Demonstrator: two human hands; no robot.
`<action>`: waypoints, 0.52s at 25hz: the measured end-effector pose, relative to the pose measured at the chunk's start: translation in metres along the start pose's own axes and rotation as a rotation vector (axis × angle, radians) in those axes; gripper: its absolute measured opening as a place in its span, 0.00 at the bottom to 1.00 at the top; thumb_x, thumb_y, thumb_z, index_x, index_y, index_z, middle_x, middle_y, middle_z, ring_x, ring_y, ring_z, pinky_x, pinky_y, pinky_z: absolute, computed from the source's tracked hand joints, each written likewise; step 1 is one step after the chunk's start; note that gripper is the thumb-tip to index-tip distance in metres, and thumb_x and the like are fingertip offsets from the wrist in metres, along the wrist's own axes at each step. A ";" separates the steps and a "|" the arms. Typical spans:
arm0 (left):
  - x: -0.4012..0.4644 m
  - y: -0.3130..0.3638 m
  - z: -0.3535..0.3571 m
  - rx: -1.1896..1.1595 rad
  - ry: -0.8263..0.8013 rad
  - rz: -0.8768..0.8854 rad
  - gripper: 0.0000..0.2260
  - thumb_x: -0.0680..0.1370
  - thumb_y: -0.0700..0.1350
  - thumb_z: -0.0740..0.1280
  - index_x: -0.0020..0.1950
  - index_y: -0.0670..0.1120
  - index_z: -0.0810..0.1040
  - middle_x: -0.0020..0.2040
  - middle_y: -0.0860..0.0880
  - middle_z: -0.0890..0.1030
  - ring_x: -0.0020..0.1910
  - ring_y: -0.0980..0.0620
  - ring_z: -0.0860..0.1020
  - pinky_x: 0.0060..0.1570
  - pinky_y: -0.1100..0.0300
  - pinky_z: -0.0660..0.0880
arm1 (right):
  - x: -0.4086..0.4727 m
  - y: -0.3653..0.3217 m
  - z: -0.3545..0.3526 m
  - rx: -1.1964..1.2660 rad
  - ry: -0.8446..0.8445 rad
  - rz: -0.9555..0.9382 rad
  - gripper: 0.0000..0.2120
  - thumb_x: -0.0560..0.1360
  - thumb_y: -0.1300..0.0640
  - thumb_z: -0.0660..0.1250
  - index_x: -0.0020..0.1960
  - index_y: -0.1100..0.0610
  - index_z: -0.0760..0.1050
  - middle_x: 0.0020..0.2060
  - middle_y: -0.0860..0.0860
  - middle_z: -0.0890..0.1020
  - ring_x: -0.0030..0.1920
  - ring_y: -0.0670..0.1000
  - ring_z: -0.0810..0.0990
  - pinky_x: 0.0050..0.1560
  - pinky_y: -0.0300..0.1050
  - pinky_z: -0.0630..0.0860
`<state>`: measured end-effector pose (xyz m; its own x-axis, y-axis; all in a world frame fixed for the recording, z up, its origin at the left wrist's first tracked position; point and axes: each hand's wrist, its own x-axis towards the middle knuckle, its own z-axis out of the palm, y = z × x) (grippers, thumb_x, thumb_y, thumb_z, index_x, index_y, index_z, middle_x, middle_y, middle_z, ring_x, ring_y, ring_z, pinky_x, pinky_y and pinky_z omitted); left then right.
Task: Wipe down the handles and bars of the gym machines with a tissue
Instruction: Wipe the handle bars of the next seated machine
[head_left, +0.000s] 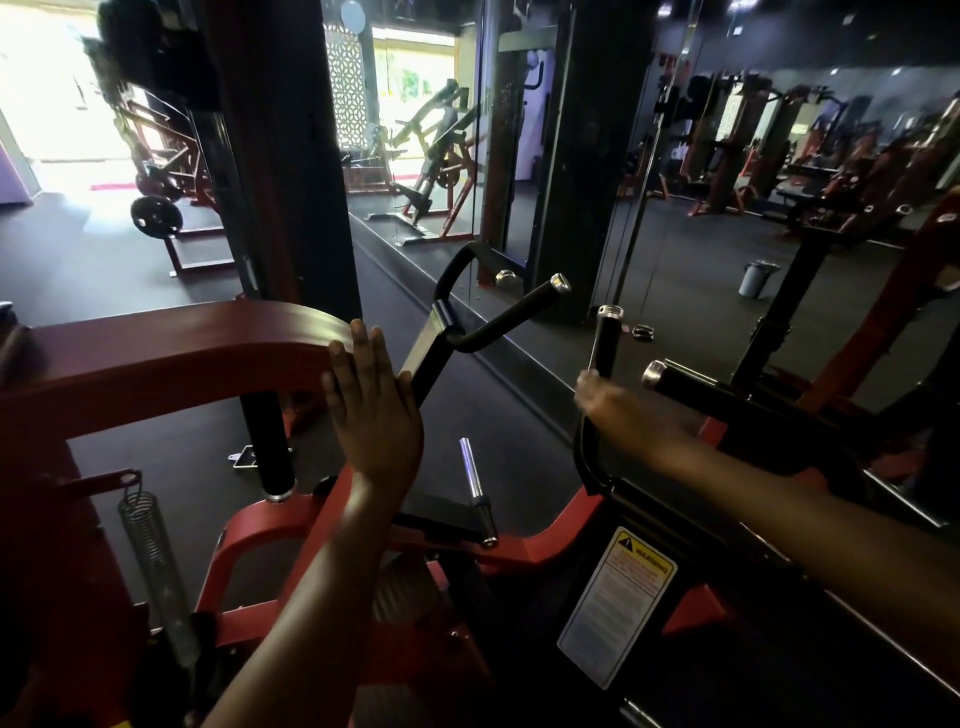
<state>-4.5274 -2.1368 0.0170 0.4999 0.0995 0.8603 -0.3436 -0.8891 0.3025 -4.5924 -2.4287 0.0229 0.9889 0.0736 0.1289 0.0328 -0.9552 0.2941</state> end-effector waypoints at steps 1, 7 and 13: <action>0.001 0.000 0.000 -0.003 0.001 0.004 0.26 0.83 0.46 0.55 0.79 0.44 0.51 0.79 0.46 0.52 0.77 0.49 0.37 0.75 0.51 0.38 | -0.016 -0.017 -0.002 0.034 -0.081 -0.085 0.14 0.77 0.70 0.56 0.61 0.69 0.72 0.60 0.65 0.74 0.60 0.62 0.74 0.61 0.54 0.72; -0.002 0.000 0.003 -0.043 -0.018 0.005 0.24 0.84 0.48 0.50 0.79 0.44 0.50 0.79 0.45 0.52 0.77 0.48 0.38 0.75 0.49 0.40 | 0.043 0.025 -0.056 -0.102 0.011 -0.007 0.10 0.78 0.62 0.60 0.57 0.60 0.76 0.58 0.56 0.77 0.62 0.55 0.72 0.64 0.51 0.69; -0.002 -0.002 0.004 -0.028 -0.004 0.015 0.25 0.83 0.47 0.52 0.79 0.43 0.51 0.78 0.42 0.56 0.77 0.48 0.37 0.75 0.50 0.39 | 0.013 -0.013 -0.019 -0.034 -0.035 -0.139 0.12 0.77 0.65 0.58 0.56 0.59 0.76 0.55 0.55 0.78 0.60 0.55 0.75 0.70 0.46 0.58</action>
<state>-4.5245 -2.1369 0.0126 0.4978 0.0849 0.8632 -0.3731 -0.8775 0.3014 -4.5822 -2.4103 0.0384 0.9796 0.1940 0.0518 0.1654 -0.9260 0.3393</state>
